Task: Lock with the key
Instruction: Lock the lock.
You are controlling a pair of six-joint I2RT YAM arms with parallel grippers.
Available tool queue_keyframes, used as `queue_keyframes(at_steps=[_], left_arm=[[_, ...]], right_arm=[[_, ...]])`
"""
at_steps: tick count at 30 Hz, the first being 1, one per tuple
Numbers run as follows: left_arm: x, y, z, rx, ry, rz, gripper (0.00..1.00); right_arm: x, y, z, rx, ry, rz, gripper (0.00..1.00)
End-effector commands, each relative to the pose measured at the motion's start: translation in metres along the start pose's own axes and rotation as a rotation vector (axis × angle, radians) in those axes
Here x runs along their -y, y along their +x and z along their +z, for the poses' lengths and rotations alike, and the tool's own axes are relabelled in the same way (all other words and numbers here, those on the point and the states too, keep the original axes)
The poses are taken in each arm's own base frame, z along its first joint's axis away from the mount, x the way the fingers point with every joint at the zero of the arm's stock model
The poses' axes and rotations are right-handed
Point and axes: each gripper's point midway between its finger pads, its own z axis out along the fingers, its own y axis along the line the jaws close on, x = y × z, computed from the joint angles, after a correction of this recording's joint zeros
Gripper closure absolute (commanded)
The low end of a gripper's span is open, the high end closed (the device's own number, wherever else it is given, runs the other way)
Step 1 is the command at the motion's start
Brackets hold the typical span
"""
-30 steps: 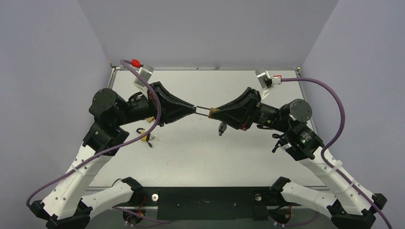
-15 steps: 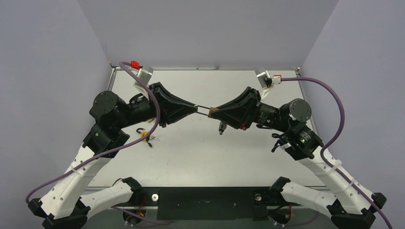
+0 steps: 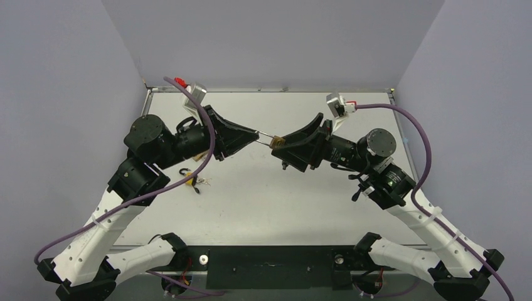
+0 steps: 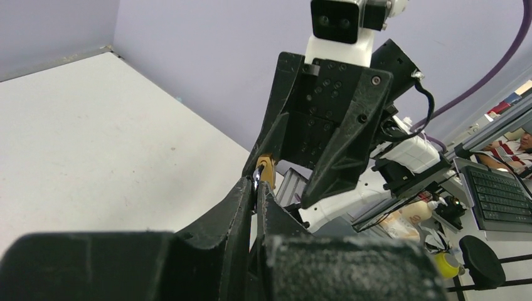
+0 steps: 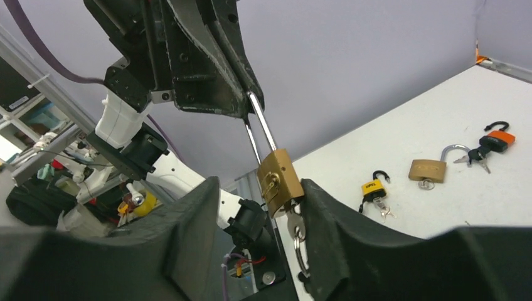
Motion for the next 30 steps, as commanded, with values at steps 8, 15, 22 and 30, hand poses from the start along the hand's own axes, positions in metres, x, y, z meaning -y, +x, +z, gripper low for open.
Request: queue_keyframes(at_steps=[8, 15, 22, 30], left_arm=[[0.023, -0.038, -0.009, 0.063, 0.027, 0.02, 1.0], [0.027, -0.041, -0.008, 0.053, 0.046, -0.01, 1.0], [0.017, -0.038, -0.002, 0.026, 0.011, -0.045, 1.0], [0.017, -0.037, 0.002, 0.016, 0.021, -0.055, 1.0]], right_arm=[[0.011, -0.003, -0.032, 0.073, -0.022, -0.071, 0.37], [0.014, -0.002, -0.029, 0.085, -0.043, -0.076, 0.39], [0.025, -0.009, -0.026, 0.091, 0.022, -0.125, 0.51], [0.038, -0.001, -0.019, 0.031, 0.113, -0.18, 0.61]])
